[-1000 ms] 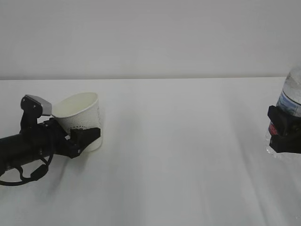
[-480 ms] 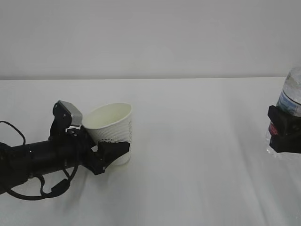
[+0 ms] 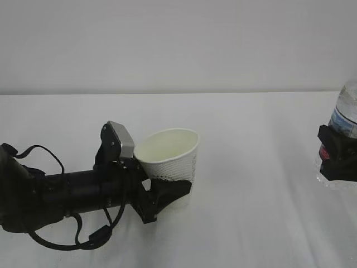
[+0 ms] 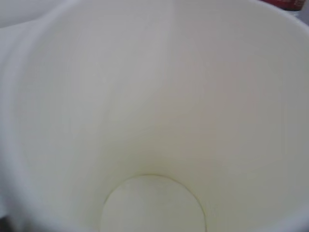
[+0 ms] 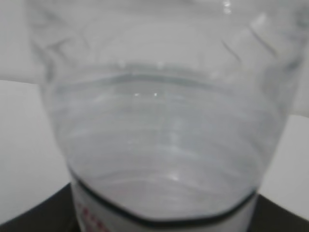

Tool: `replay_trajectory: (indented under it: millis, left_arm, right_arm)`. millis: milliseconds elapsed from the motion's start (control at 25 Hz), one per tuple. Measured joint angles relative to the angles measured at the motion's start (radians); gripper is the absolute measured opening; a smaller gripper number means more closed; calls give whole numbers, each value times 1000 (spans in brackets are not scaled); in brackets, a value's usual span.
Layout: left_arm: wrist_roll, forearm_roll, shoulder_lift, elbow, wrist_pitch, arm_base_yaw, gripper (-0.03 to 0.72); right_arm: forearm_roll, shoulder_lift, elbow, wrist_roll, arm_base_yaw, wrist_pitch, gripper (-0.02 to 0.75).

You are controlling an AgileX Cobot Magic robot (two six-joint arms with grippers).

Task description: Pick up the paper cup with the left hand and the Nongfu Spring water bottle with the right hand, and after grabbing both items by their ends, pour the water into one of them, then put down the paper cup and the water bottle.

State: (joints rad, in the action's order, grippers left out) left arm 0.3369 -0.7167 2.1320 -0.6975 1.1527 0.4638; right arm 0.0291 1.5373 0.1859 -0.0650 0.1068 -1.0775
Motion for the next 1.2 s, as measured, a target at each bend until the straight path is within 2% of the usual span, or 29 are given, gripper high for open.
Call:
replay_trajectory:
  millis: [240,400,640,880,1200]
  left_arm:
    - [0,0,0,-12,0,85,498]
    - [1,0,0,-12,0,118,498]
    - [9,0,0,-18,0,126,498]
    - [44,-13,0,-91,-1,126,498]
    - [57,-15,0,-128,-1,126,498]
  right_arm:
    - [-7,0,0,0,0,0,389]
    - [-8,0,-9,0,0,0,389]
    - [-6,-50,-55,0,0,2,389]
    - [-4,-163,-58,0,0,19,390]
    - [-3,-331,-60,0,0,240,389]
